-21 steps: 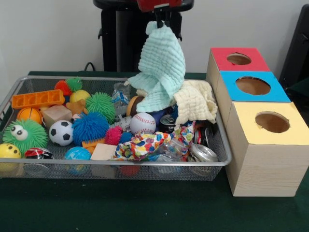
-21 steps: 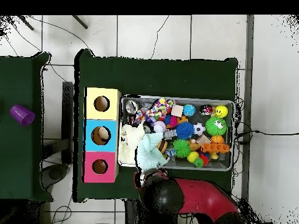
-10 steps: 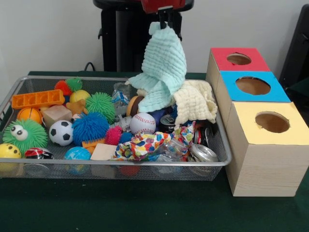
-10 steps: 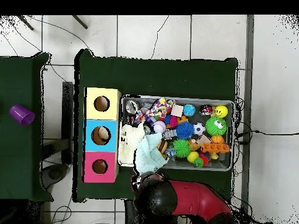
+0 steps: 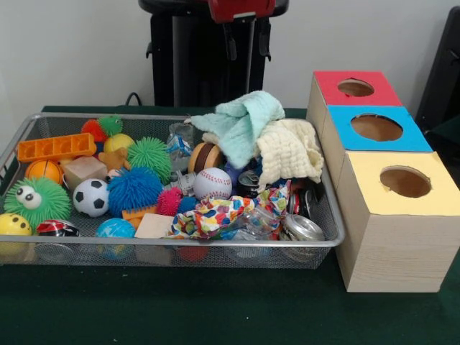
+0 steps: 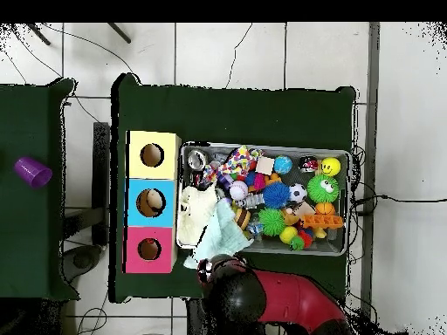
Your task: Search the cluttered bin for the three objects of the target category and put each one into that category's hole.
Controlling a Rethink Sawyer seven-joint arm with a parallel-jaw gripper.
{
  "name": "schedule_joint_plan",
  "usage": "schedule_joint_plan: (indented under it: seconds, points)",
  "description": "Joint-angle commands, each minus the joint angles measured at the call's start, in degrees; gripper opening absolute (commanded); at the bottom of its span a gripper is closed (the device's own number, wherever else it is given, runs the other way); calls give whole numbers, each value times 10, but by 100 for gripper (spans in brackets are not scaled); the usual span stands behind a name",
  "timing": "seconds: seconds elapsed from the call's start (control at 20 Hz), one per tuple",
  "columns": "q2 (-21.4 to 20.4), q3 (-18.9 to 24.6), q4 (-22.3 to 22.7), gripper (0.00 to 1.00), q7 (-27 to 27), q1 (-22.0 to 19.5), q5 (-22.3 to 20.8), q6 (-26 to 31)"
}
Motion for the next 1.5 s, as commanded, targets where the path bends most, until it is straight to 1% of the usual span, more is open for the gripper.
schedule_joint_plan:
  seconds: [0.05, 0.25, 0.35, 0.5, 0.55, 0.6, 0.7, 0.75, 0.85, 1.05, 1.1, 1.2, 1.45, 1.5]
  points:
    - [13, 4, -60, 100, 85, -12, 41, 7]
    - [4, 7, -79, 100, 76, -14, 55, 40]
    - [5, 11, -78, 100, 80, -18, 68, 31]
    - [12, 25, -80, 100, 90, -30, 101, 8]
    - [16, 24, -87, 100, 91, -29, 107, 7]
    - [19, 24, -90, 100, 96, -28, 113, -7]
    - [30, 25, -106, 100, 92, -26, 123, 0]
    - [34, 26, -110, 100, 92, -26, 126, -9]
    - [43, 21, -128, 100, 93, -18, 132, -6]
    - [67, -5, -183, 100, 91, 9, 126, 36]
    - [72, -9, -188, 100, 92, 13, 127, 39]
    - [77, -9, -192, 100, 91, 14, 126, 33]
    - [109, -21, -238, 100, 103, 34, 132, 31]
    - [119, -24, -256, 100, 101, 40, 131, 43]
